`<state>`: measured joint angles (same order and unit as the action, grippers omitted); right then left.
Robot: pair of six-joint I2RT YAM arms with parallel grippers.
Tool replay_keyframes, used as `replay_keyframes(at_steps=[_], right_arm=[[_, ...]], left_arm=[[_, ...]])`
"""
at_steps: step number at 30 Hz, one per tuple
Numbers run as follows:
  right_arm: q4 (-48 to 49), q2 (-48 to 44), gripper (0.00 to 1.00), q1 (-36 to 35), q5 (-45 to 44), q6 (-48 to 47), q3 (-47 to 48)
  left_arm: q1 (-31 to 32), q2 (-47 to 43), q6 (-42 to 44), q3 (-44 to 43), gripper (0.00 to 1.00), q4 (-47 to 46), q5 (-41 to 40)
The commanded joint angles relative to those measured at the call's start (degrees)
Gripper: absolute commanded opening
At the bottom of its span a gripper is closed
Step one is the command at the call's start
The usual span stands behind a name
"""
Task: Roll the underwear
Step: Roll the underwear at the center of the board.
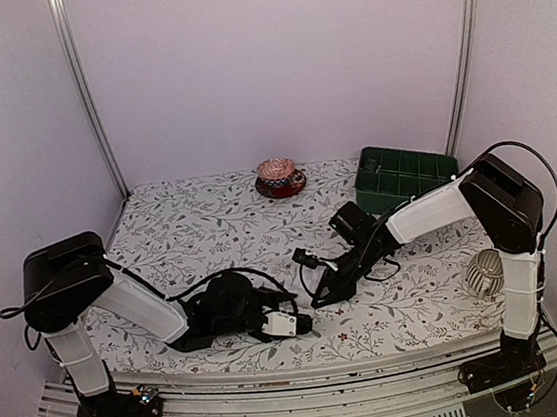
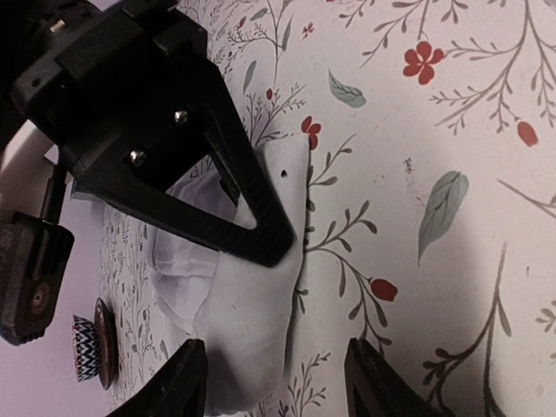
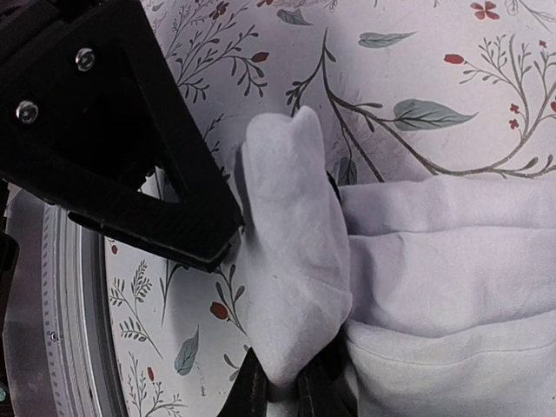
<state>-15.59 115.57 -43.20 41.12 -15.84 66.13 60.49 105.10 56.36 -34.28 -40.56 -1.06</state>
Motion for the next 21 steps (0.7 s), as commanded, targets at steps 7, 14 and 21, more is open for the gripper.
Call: replay_keyframes(at_steps=[7, 14, 21], right_arm=[[-5.9, 3.6, 0.03, -0.2, -3.1, 0.6, -1.3], [-5.8, 3.7, 0.03, -0.1, -3.3, 0.5, -1.2], [-5.7, 2.2, 0.04, -0.1, -5.0, 0.4, -1.7]], left_arm=[[0.8, 5.5, 1.2, -5.8, 0.46, 1.7, -2.9], [0.6, 8.6, 0.2, -7.6, 0.28, 4.6, -3.7], [0.5, 9.9, -2.0, -11.2, 0.0, 12.5, -2.5]])
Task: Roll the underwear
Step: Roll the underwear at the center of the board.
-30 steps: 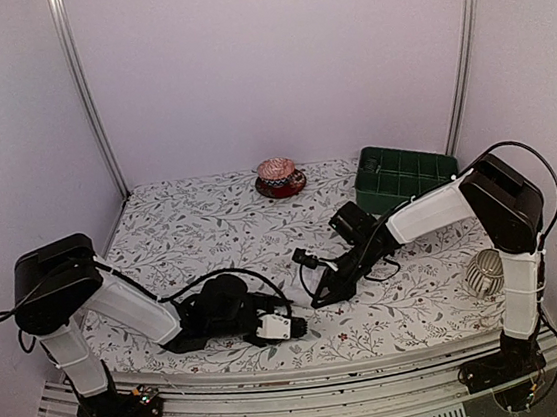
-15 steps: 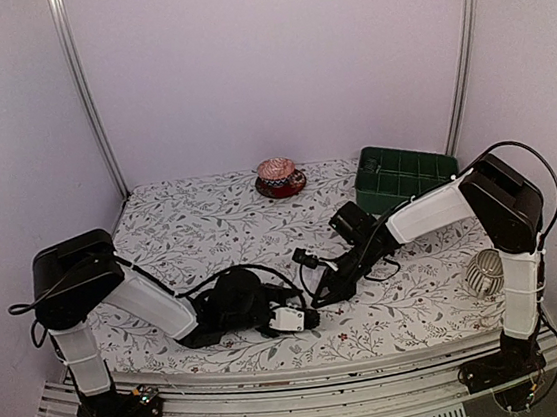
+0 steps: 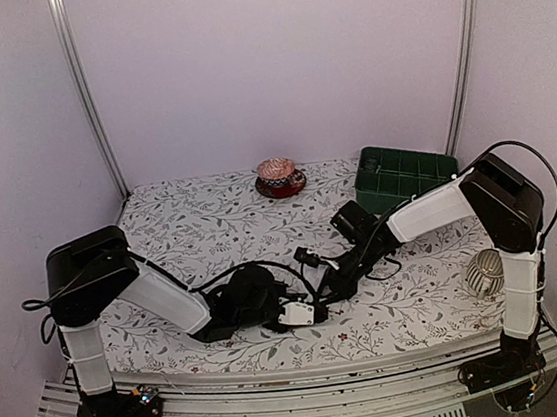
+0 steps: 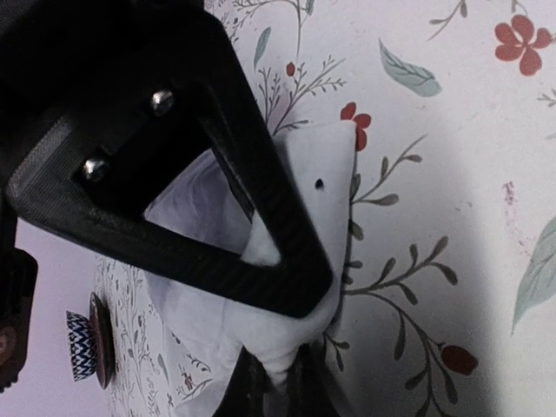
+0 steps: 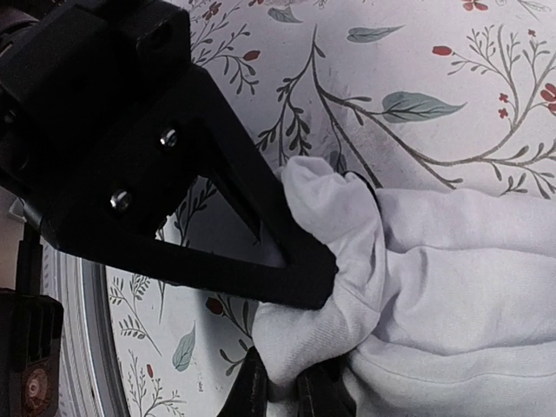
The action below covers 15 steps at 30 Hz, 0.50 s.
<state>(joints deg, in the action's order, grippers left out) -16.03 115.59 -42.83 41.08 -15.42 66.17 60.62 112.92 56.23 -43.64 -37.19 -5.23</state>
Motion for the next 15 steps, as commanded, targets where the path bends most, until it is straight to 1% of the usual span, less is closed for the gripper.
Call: replay_keyframes(at_steps=[1, 3, 4, 5, 6, 8, 11, 13, 15], right_arm=[[-5.0, 1.3, 0.07, -0.4, -5.6, 0.0, -2.0], [-3.6, -1.4, 0.17, -0.5, -6.8, 0.3, -3.1], [-2.7, -3.0, 0.29, -0.5, -7.5, 0.7, -3.8], [-1.8, -4.8, 0.37, -0.4, -8.4, 1.1, -4.7], [-0.7, -6.7, 0.43, -0.4, -9.7, 1.4, -5.6], [1.1, -11.0, 0.52, -0.5, -13.0, 2.4, -7.5], [4.0, -17.8, 0.63, -0.6, -21.1, 4.3, -10.4], [5.4, -22.8, 0.71, -0.7, -28.0, 5.6, -12.4], [6.7, -27.9, 0.76, -1.1, -36.7, 7.1, -14.4]], left_arm=[[0.3, 1.7, -2.3, -2.3, 0.0, 11.2, 2.3], [0.3, 0.8, -3.2, -3.3, 0.0, 15.5, 3.7], [0.3, 0.4, -3.7, -3.9, 0.0, 18.0, 4.4], [0.3, 0.3, -4.1, -4.6, 0.0, 20.6, 5.0], [0.4, -0.7, -4.6, -5.3, 0.0, 23.6, 5.6], [0.4, -2.3, -6.7, -7.7, 0.0, 30.0, 7.2], [0.4, -3.1, -9.3, -10.3, 0.0, 38.2, 8.8], [0.3, -3.3, -10.9, -12.3, 0.0, 43.2, 9.7], [0.2, -2.9, -12.5, -14.6, 0.0, 49.0, 10.5]])
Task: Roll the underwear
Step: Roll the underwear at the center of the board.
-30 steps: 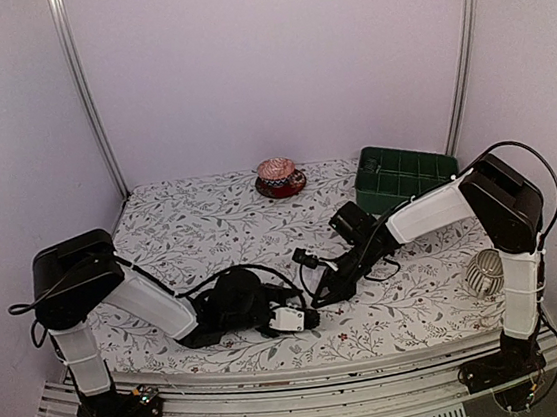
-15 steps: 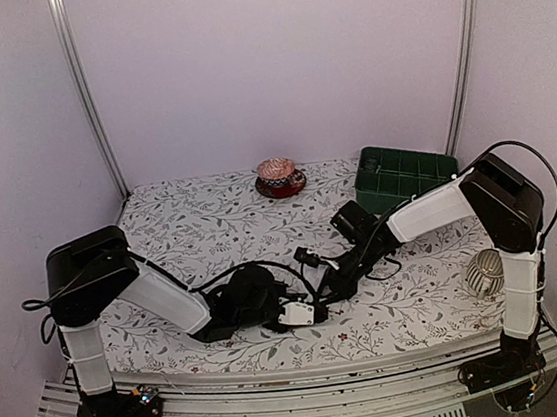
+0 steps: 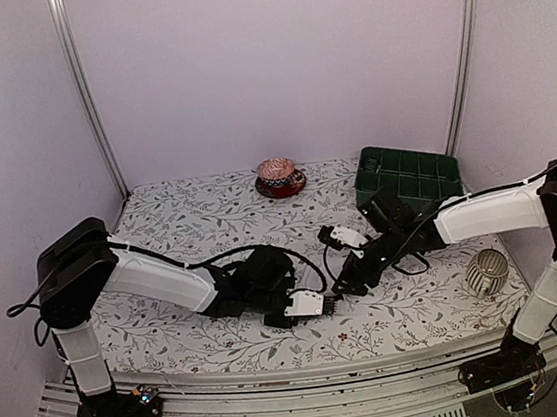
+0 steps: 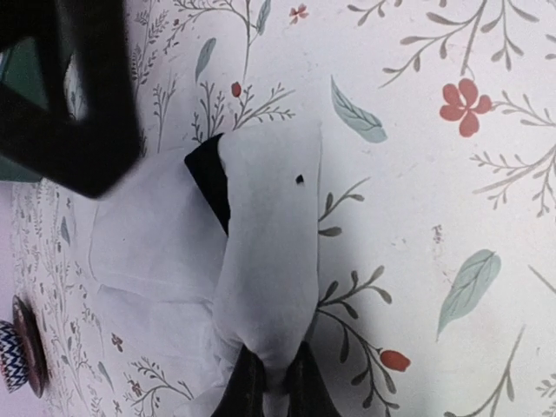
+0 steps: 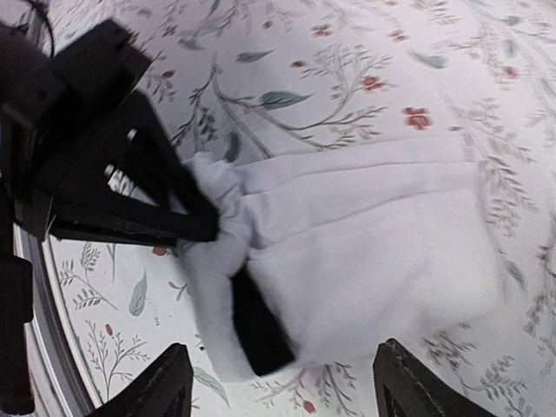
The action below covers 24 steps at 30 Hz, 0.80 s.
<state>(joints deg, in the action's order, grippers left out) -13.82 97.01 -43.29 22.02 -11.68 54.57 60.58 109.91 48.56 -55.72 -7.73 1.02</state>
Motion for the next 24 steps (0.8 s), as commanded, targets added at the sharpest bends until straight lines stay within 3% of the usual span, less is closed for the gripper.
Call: replay_keyframes(at_steps=[1, 6, 11, 16, 24], right_arm=[[5.2, -11.7, 0.79, -1.0, -22.1, 3.6, -3.7], [12.5, -25.8, 0.87, -4.7, -37.8, 2.9, -10.2], [22.7, -36.3, 0.91, -13.2, -46.1, -4.9, -17.1], [28.8, -38.0, 0.91, -22.2, -43.1, -15.4, -20.3], [25.6, -27.3, 0.85, -29.8, -35.5, -25.4, -18.0]], left_arm=[[0.2, 0.5, -5.6, -3.8, 0.0, 22.0, 4.9], [-0.3, 3.8, -8.9, -10.2, 0.0, 31.6, 7.6], [-2.5, 8.3, -11.4, -17.6, 0.0, 40.7, 12.5], [-4.8, 12.5, -11.9, -24.3, 0.0, 47.6, 17.5], [-9.7, 20.1, -10.1, -36.1, 0.09, 60.1, 28.4]])
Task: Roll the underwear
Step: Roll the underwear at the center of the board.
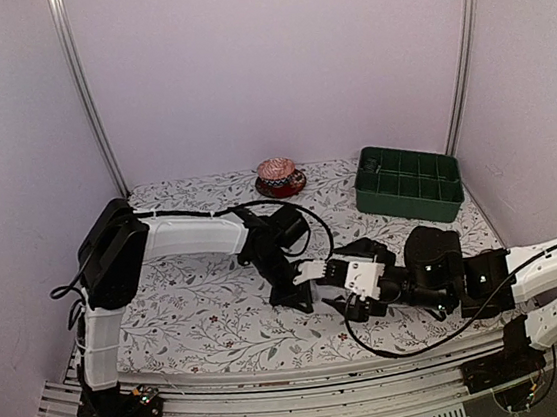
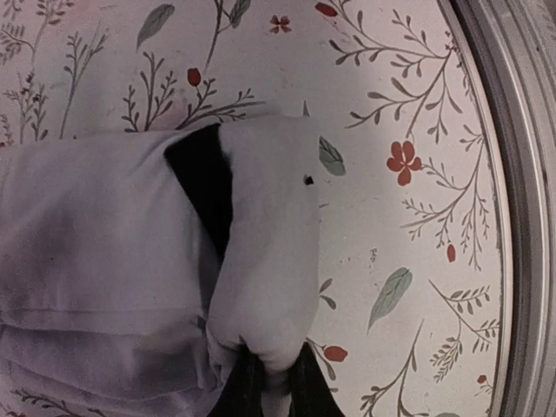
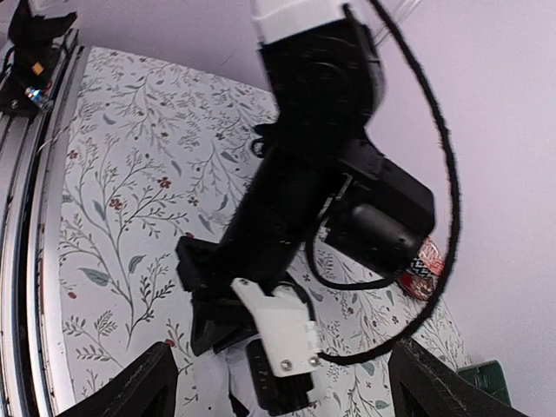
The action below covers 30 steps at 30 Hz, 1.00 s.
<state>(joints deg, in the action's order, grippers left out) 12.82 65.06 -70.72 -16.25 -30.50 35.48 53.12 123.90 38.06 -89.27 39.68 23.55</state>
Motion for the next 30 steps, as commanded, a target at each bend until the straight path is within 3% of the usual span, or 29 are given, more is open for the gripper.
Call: replay_keyframes(at_steps=[1, 11, 22, 30], right_arm=[[-2.1, 7.3, 0.82, -2.8, 2.6, -7.0, 1.8], [-6.4, 24.7, 0.61, -3.0, -6.8, -7.3, 7.0], [-1.4, 36.5, 0.59, -2.4, -16.0, -9.4, 8.9], [-1.0, 44.1, 0.36, -1.7, -20.3, -10.4, 11.7]], left_arm=[[-2.8, 7.1, 0.8, -4.1, 0.09, 14.3, 7.0], [-5.1, 14.1, 3.1, -14.9, 0.12, 23.3, 9.9], [-5.3, 16.6, 3.1, -18.1, 0.12, 24.8, 10.0], [-5.5, 16.7, 3.6, -17.5, 0.12, 24.5, 10.2]])
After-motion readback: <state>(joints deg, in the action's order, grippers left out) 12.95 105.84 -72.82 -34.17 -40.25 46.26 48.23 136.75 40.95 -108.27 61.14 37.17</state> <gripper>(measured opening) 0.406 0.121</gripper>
